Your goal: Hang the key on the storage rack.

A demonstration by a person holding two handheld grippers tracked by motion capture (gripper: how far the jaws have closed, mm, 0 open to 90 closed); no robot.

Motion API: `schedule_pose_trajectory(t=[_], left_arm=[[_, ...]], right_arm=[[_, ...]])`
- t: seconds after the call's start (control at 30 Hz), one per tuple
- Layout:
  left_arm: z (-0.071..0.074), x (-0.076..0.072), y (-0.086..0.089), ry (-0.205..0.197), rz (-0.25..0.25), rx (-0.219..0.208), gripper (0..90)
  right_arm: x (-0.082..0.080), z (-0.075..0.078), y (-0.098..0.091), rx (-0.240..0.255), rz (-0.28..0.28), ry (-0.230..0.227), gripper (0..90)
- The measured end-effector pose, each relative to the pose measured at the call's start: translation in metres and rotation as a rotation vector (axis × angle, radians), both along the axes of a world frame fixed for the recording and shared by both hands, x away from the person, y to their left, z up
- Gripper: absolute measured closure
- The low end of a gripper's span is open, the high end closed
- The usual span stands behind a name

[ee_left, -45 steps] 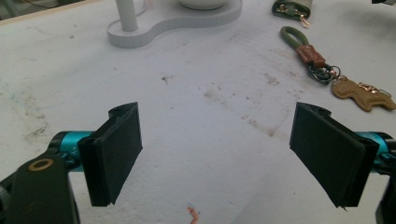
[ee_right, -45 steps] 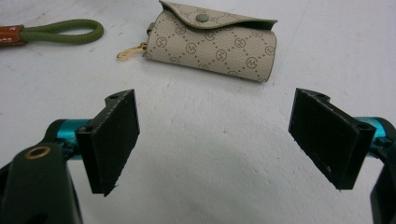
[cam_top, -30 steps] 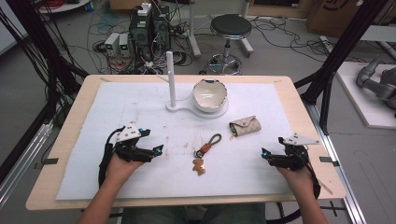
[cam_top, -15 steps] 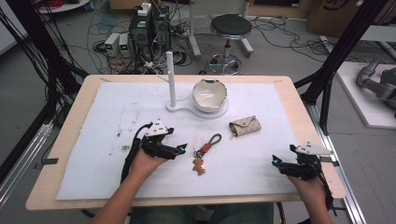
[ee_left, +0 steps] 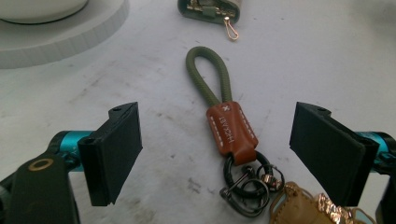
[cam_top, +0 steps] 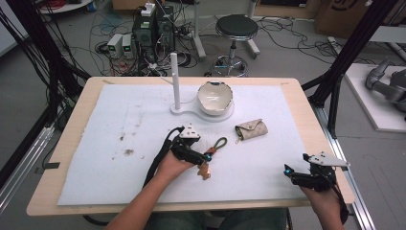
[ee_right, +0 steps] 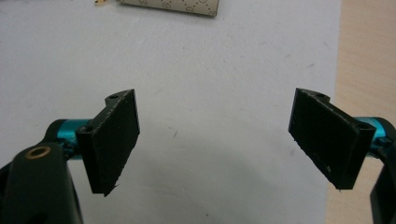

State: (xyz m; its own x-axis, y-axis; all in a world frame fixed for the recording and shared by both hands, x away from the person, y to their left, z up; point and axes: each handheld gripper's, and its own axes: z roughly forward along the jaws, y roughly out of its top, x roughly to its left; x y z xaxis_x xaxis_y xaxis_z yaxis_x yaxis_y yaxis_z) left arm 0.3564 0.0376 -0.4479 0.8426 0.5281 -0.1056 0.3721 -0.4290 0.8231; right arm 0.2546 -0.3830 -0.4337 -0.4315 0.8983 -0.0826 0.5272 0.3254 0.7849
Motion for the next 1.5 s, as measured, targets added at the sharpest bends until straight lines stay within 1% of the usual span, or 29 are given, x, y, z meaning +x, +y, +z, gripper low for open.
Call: schedule_pose_trajectory(t=[0.03, 0.07, 0.1, 0.13, 0.17, 0.2, 0.27, 0.37, 0.4, 0.43, 0.47, 0.5, 0.53, 0.57, 0.6, 0.67, 0.7, 0.73, 0.77, 0.8, 1.0, 1.1, 1.17, 1.27, 1.3, 1.33, 1.43, 1.5], left_arm=[[-0.001, 0.001, -0.003, 0.001, -0.007, 0.012, 16.8], [-0.001, 0.001, -0.003, 0.001, -0.007, 0.012, 16.8], [-0.003, 0.002, -0.008, 0.010, -0.009, 0.018, 16.8], [-0.003, 0.002, -0.008, 0.010, -0.009, 0.018, 16.8], [-0.005, 0.003, -0.013, 0.014, -0.010, 0.037, 17.5], [-0.005, 0.003, -0.013, 0.014, -0.010, 0.037, 18.0], [-0.007, 0.005, -0.016, 0.026, -0.002, 0.061, 19.1], [-0.008, 0.005, -0.019, 0.031, 0.011, 0.089, 26.2], [-0.008, 0.005, -0.020, 0.024, 0.017, 0.097, 29.8], [-0.008, 0.005, -0.020, 0.020, 0.023, 0.105, 31.3], [-0.007, 0.004, -0.021, 0.007, 0.030, 0.120, 32.8], [-0.007, 0.003, -0.021, -0.005, 0.034, 0.132, 38.4], [-0.007, 0.003, -0.021, -0.009, 0.037, 0.137, 38.4], [-0.007, 0.002, -0.022, -0.013, 0.043, 0.139, 41.7], [-0.007, 0.002, -0.022, -0.013, 0.043, 0.140, 41.7], [-0.006, 0.000, -0.022, -0.021, 0.029, 0.146, 46.5], [-0.006, -0.001, -0.023, -0.023, 0.029, 0.141, 51.5], [-0.006, -0.002, -0.023, -0.028, 0.027, 0.147, 51.5], [-0.006, -0.003, -0.024, -0.027, 0.025, 0.144, 55.3], [-0.006, -0.003, -0.024, -0.035, 0.013, 0.150, 56.9], [-0.006, -0.005, -0.024, -0.038, -0.003, 0.143, 67.5], [-0.006, -0.005, -0.024, -0.032, -0.003, 0.128, 69.9], [-0.006, -0.005, -0.024, -0.032, -0.004, 0.127, 70.4], [-0.004, -0.006, -0.024, -0.043, -0.011, 0.139, 71.3], [-0.003, -0.007, -0.023, -0.053, -0.011, 0.131, 71.5], [-0.001, -0.007, -0.022, -0.061, -0.015, 0.133, 71.5], [0.008, -0.009, -0.020, -0.075, -0.019, 0.100, 71.5], [0.015, -0.009, -0.016, -0.063, -0.031, 0.077, 71.5]], right_arm=[[-0.001, 0.000, 0.000, 0.001, -0.002, 0.002, 16.5], [-0.001, 0.000, -0.001, 0.001, -0.003, 0.003, 16.5], [-0.002, 0.000, -0.001, -0.002, -0.001, 0.003, 16.5], [-0.002, 0.000, -0.001, -0.002, -0.001, 0.003, 16.5], [-0.003, 0.000, -0.002, -0.005, -0.004, 0.002, 16.5], [-0.003, 0.000, -0.002, -0.005, -0.004, 0.002, 16.5], [-0.003, 0.000, -0.002, -0.004, -0.007, 0.003, 16.5], [-0.003, 0.000, -0.003, -0.004, -0.008, 0.006, 16.5], [-0.003, 0.000, -0.004, -0.006, -0.009, 0.007, 16.5], [-0.003, -0.001, -0.004, -0.006, -0.009, 0.006, 16.5], [-0.003, -0.001, -0.004, -0.006, -0.010, 0.006, 16.5], [-0.003, -0.001, -0.003, -0.010, -0.008, 0.004, 16.5], [-0.003, -0.001, -0.003, -0.010, -0.008, 0.004, 16.5], [-0.003, -0.001, -0.003, -0.010, -0.006, 0.007, 16.5], [-0.003, -0.001, -0.003, -0.010, -0.006, 0.007, 16.5], [-0.003, -0.001, -0.002, -0.010, -0.006, 0.006, 16.5], [-0.002, -0.001, -0.003, -0.012, -0.005, 0.008, 16.5], [-0.002, -0.001, -0.003, -0.012, -0.005, 0.008, 16.5], [-0.002, -0.001, -0.003, -0.009, -0.006, 0.010, 16.5], [-0.002, -0.002, -0.003, -0.010, -0.007, 0.010, 16.5], [-0.002, -0.002, -0.004, -0.008, -0.005, 0.010, 16.5], [-0.002, -0.002, -0.003, -0.005, -0.004, 0.009, 16.5], [-0.002, -0.002, -0.003, -0.006, -0.004, 0.010, 16.6], [-0.002, -0.002, -0.004, -0.007, -0.004, 0.008, 16.5], [-0.003, -0.001, -0.004, -0.007, -0.006, 0.004, 16.5], [-0.003, -0.001, -0.004, -0.005, -0.006, 0.004, 16.5], [-0.003, -0.001, -0.004, -0.003, -0.009, 0.007, 16.6], [-0.002, -0.002, -0.004, -0.005, -0.005, 0.002, 16.5]])
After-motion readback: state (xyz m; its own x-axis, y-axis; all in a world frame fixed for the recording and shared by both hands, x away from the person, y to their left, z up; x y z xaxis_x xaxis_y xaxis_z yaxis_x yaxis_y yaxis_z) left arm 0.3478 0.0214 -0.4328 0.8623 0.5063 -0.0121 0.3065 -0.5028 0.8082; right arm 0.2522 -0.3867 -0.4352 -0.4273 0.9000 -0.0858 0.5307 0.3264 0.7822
